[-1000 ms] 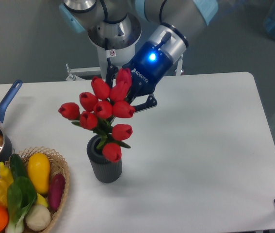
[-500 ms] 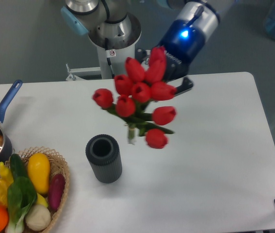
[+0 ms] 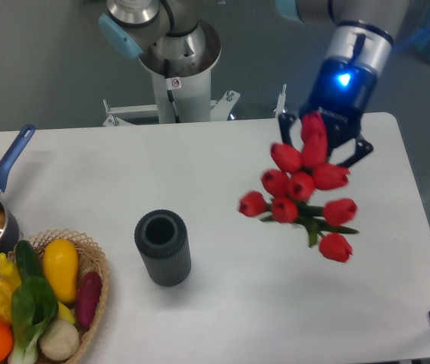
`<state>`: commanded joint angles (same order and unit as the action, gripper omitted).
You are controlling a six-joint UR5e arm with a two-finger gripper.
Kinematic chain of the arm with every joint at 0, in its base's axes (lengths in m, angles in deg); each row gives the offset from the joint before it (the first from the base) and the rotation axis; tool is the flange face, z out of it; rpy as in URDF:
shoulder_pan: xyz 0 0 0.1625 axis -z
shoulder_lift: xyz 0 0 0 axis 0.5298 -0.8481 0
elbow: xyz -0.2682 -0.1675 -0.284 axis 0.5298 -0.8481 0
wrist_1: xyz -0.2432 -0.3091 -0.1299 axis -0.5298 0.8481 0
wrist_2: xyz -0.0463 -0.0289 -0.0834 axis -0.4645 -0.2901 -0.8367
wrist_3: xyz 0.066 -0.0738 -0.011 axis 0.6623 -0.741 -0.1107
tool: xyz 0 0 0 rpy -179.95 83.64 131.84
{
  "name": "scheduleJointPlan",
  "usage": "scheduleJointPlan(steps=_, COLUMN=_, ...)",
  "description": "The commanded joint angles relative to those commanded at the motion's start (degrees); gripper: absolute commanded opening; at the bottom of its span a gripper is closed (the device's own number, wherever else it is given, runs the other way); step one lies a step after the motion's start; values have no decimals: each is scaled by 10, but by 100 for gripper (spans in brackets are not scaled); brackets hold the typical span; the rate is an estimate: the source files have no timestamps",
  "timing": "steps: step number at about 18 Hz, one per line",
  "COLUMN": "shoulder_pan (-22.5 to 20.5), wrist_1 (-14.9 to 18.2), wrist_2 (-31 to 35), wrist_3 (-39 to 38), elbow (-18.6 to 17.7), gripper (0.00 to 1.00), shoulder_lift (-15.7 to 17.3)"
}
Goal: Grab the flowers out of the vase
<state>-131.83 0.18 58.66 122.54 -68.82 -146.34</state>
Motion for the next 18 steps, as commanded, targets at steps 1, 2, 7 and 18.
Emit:
scheduleJointPlan(steps=1, shoulder_pan=-3, wrist_1=0, wrist_2=36, wrist_3=18, elbow=-6, gripper=0, shoulder_lift=-6)
scheduleJointPlan(steps=2, shoulder_pan=-5, wrist_1=1, wrist_2=77, wrist_3=34, elbow=-9, gripper=0, shoulder_lift=-7)
scheduleJointPlan(steps=7, shoulder_pan=-7, wrist_1=0, wrist_2=250, wrist_3=46, elbow=-3, gripper=0, shoulder_lift=-33)
scheduleJointPlan(steps=18, shoulder_pan=67, wrist_1=79, wrist_2=483, wrist_3=61, elbow=70, gripper=0, shoulder_lift=-93)
